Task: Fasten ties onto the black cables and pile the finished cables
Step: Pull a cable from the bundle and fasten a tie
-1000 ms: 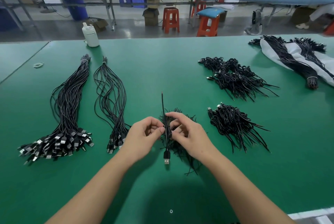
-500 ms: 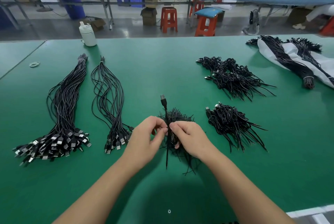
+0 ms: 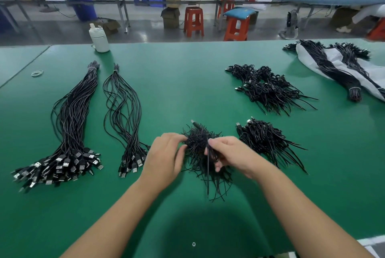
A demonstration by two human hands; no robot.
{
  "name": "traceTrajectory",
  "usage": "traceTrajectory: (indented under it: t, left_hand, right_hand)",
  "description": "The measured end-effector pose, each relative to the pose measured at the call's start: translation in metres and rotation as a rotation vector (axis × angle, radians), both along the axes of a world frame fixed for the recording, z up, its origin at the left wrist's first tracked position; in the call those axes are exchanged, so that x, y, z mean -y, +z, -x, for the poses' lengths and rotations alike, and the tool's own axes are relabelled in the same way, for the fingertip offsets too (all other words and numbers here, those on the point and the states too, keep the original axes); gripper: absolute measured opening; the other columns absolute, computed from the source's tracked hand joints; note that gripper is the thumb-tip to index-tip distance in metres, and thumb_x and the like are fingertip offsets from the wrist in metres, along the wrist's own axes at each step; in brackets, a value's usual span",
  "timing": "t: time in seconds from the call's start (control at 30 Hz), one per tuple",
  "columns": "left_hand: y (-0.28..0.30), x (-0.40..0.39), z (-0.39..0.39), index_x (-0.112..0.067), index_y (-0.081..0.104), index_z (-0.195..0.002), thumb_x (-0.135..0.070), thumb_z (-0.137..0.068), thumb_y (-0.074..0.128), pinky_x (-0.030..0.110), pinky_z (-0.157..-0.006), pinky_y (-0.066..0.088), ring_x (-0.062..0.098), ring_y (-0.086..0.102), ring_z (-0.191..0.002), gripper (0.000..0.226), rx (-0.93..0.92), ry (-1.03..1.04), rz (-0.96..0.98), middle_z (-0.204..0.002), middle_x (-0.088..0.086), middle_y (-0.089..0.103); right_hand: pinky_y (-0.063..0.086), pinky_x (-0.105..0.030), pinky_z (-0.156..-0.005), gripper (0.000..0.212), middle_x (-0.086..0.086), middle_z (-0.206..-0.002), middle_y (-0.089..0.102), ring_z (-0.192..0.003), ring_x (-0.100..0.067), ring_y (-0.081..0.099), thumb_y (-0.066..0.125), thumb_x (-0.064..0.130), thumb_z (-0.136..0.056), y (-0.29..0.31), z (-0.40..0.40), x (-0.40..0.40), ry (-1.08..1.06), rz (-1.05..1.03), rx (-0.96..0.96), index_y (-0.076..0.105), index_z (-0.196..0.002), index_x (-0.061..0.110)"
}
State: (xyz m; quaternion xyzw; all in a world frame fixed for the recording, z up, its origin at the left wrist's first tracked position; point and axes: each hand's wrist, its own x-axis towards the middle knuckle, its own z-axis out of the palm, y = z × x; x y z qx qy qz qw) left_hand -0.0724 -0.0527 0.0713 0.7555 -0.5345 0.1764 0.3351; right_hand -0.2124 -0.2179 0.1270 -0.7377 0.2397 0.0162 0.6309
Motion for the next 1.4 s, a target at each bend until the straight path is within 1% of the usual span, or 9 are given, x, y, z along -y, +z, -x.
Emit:
traceTrajectory:
  t: [0.27, 0.37, 0.43, 0.6, 0.77, 0.87, 1.0, 1.17, 1.4]
  left_hand:
    - [-0.062, -0.023, -0.044, -0.005, 0.066, -0.107, -0.004, -0.078, 0.070, 0.041, -0.083, 0.044, 0.029, 0.060, -0.101, 0.030, -0.015, 0.289, -0.415, -0.108, 0.010, 0.063]
    - [-0.072, -0.026, -0.047, -0.008, 0.066, -0.108, -0.008, -0.077, 0.069, 0.040, -0.088, 0.039, 0.027, 0.057, -0.107, 0.031, -0.008, 0.321, -0.438, -0.111, 0.008, 0.061]
    - [-0.076, -0.026, -0.049, -0.008, 0.066, -0.107, -0.011, -0.079, 0.064, 0.039, -0.088, 0.038, 0.026, 0.056, -0.107, 0.028, 0.012, 0.323, -0.423, -0.111, 0.007, 0.061]
    - [-0.081, -0.028, -0.050, -0.008, 0.068, -0.099, -0.020, -0.082, 0.043, 0.039, -0.086, 0.037, 0.025, 0.056, -0.103, 0.032, 0.043, 0.322, -0.358, -0.105, 0.006, 0.061]
    - [-0.086, -0.029, -0.051, -0.011, 0.069, -0.088, -0.021, -0.081, 0.040, 0.042, -0.086, 0.038, 0.025, 0.056, -0.100, 0.032, 0.055, 0.350, -0.322, -0.103, 0.005, 0.060]
    - [-0.087, -0.029, -0.051, -0.011, 0.068, -0.084, -0.020, -0.080, 0.041, 0.044, -0.088, 0.037, 0.027, 0.056, -0.103, 0.029, 0.058, 0.359, -0.320, -0.105, 0.007, 0.060]
    - [-0.087, -0.029, -0.050, -0.012, 0.068, -0.084, -0.016, -0.075, 0.051, 0.044, -0.089, 0.036, 0.027, 0.055, -0.105, 0.020, 0.049, 0.380, -0.341, -0.107, 0.007, 0.059]
    - [-0.085, -0.030, -0.049, -0.012, 0.068, -0.087, -0.019, -0.077, 0.046, 0.043, -0.090, 0.035, 0.027, 0.055, -0.107, 0.026, 0.048, 0.388, -0.373, -0.108, 0.007, 0.060]
    - [-0.083, -0.030, -0.048, -0.011, 0.069, -0.090, -0.021, -0.079, 0.043, 0.042, -0.090, 0.035, 0.026, 0.055, -0.108, 0.030, 0.023, 0.398, -0.389, -0.108, 0.007, 0.060]
  right_hand:
    - [0.056, -0.032, -0.065, 0.044, -0.010, -0.065, 0.068, -0.063, -0.026, 0.070, 0.047, 0.034, -0.100, 0.025, 0.012, 0.102, -0.242, 0.942, -0.382, 0.059, -0.067, 0.007]
    - [0.044, -0.029, -0.052, 0.043, -0.011, -0.062, 0.058, -0.062, -0.028, 0.059, 0.050, 0.032, -0.100, 0.022, 0.011, 0.139, -0.302, 1.110, -0.531, 0.056, -0.068, 0.003]
    - [0.034, -0.027, -0.049, 0.045, -0.008, -0.061, 0.051, -0.057, -0.024, 0.050, 0.053, 0.032, -0.100, 0.017, 0.008, 0.155, -0.322, 1.130, -0.614, 0.047, -0.064, 0.007]
    - [0.038, -0.028, -0.052, 0.046, -0.009, -0.065, 0.053, -0.055, -0.022, 0.049, 0.064, 0.037, -0.095, -0.005, 0.004, 0.171, -0.329, 1.092, -0.725, 0.044, -0.066, 0.008]
    - [0.032, -0.025, -0.048, 0.048, -0.006, -0.060, 0.050, -0.051, -0.020, 0.045, 0.066, 0.038, -0.094, -0.026, 0.003, 0.174, -0.318, 1.106, -0.734, 0.042, -0.062, 0.010]
    - [0.046, -0.033, -0.066, 0.026, -0.010, -0.096, 0.059, -0.082, -0.027, 0.056, 0.063, 0.037, -0.095, -0.024, 0.001, 0.173, -0.282, 1.188, -0.707, 0.058, -0.099, 0.012]
    - [0.034, -0.050, -0.105, 0.052, -0.017, -0.141, 0.040, -0.130, -0.035, 0.038, 0.038, 0.053, -0.098, -0.030, -0.008, 0.163, -0.155, 1.299, -0.642, 0.040, -0.145, 0.030]
    - [0.006, -0.066, -0.115, 0.088, -0.009, -0.166, 0.006, -0.152, -0.036, 0.000, 0.027, 0.087, -0.081, -0.053, -0.020, 0.139, 0.041, 1.219, -0.768, 0.019, -0.155, 0.040]
    - [0.019, -0.063, -0.113, 0.066, -0.009, -0.164, 0.010, -0.150, -0.041, 0.000, 0.033, 0.063, -0.097, -0.082, -0.013, 0.131, 0.041, 1.391, -0.845, 0.024, -0.154, 0.031]
